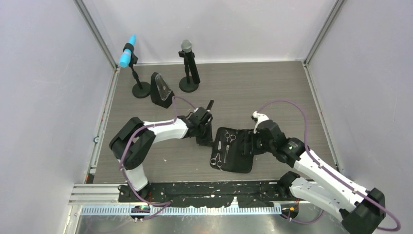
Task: Sort the hair-cutting tools
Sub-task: Adjust the haircut tool in the hairdressing tool bag.
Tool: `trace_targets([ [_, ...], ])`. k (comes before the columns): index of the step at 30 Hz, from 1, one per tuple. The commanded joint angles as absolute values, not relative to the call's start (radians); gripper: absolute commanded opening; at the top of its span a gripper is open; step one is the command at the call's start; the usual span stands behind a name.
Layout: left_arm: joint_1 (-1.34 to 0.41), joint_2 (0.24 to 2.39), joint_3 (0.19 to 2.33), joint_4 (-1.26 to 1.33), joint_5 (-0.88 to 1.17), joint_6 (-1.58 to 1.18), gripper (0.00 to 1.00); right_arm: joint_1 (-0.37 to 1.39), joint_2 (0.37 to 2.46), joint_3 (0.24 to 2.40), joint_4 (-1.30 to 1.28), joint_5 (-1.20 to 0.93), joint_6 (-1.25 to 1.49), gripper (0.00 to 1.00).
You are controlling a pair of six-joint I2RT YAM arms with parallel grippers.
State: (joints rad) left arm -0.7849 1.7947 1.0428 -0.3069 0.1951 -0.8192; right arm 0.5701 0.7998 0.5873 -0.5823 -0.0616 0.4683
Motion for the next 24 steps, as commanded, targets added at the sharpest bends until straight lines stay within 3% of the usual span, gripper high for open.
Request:
trace_targets([
  [1, -0.787, 1.671, 0.869, -0.230, 0.162, -0.958, 0.00, 0.806, 0.853, 0.669, -0.574, 0.065, 0.568, 0.57],
  [5, -0.787, 1.557, 0.739, -0.173, 0.137, -1.030, 0.00, 0.999, 0.995, 0.711, -0.546, 0.155, 0.648, 0.48],
  [11, -0.788, 1.511, 0.665, -0.143, 0.159, -1.052, 0.00, 1.145, 1.226, 0.786, -0.517, 0.194, 0.700, 0.38],
  [24, -0.792, 1.511, 0.648, -0.121, 0.166, -1.056, 0.00, 1.211, 1.444, 0.886, -0.488, 0.166, 0.770, 0.39],
])
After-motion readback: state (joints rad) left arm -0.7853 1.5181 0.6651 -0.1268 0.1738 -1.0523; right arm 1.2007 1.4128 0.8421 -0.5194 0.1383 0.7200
